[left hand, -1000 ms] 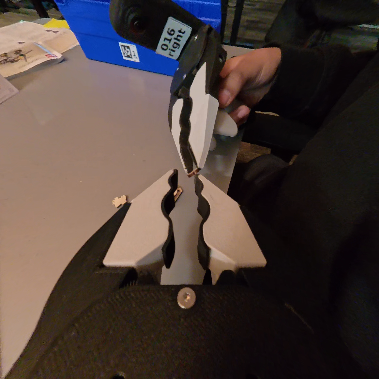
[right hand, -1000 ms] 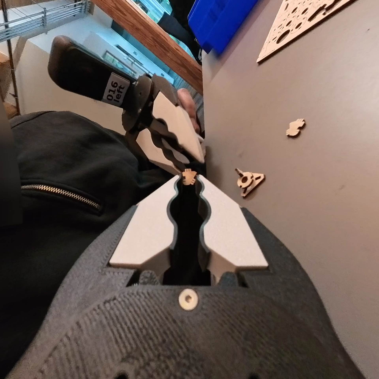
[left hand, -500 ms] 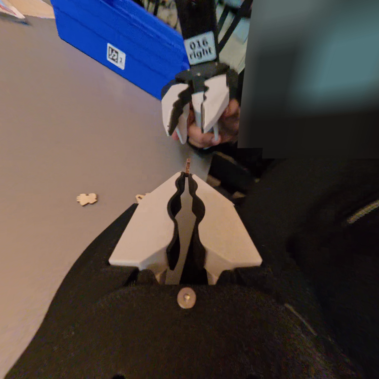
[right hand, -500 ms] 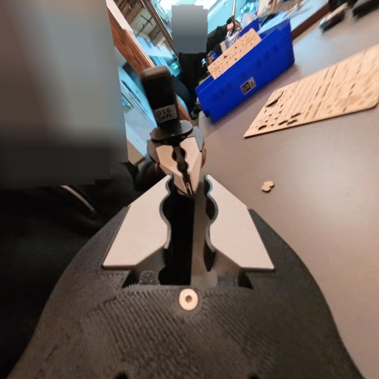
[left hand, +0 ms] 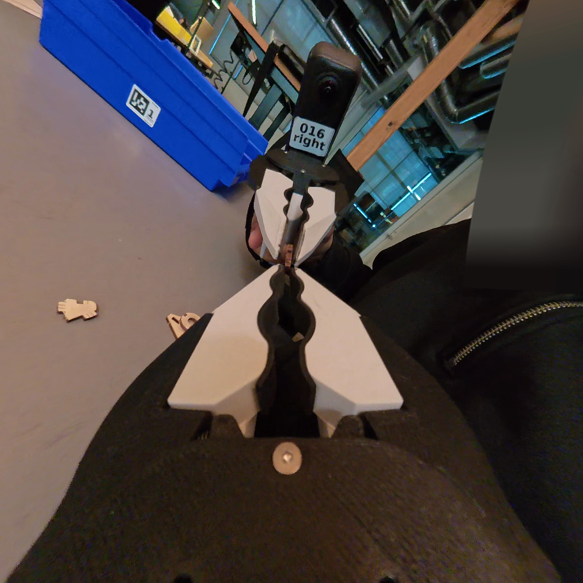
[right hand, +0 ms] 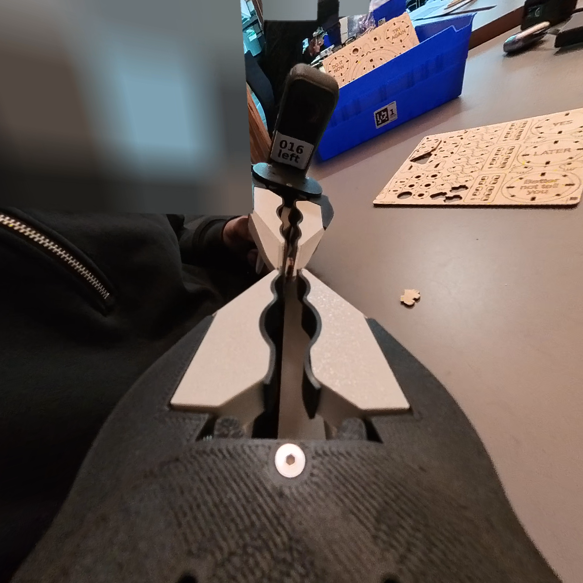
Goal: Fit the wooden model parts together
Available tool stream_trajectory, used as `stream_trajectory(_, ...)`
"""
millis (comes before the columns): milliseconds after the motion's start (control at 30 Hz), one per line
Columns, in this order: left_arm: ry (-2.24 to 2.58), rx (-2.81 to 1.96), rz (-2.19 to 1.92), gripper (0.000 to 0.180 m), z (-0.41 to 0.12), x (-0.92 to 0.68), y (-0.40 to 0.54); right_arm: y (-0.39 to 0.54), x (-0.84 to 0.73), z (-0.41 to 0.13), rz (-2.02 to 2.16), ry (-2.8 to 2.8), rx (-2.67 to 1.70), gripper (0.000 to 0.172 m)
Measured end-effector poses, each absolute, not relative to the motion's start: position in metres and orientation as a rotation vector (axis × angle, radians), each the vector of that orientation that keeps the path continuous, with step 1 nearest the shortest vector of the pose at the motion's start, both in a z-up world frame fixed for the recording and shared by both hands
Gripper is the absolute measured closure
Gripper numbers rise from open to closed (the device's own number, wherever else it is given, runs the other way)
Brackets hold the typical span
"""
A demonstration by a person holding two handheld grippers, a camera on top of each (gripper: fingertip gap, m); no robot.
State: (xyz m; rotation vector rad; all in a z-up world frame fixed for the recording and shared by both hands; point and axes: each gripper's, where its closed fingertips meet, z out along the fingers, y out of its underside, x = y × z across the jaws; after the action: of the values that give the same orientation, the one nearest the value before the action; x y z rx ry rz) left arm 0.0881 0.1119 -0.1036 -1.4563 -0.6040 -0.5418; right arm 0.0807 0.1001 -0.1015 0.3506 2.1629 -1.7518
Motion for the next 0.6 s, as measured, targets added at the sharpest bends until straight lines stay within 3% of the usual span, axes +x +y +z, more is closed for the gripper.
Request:
stream_trajectory(300, -0.622, -1.452, -0.548, 0.179, -0.105, 0.086, 0.111, 0.097, 0.080, -0.101, -1.720, 2.155, 0.416, 0.172)
stream_trajectory(600, -0.723, -1.887, -0.062, 0.152, -0.161, 0.061, 0.093, 0.126, 0.063, -0.153, -1.216, 2.508, 0.857, 0.171)
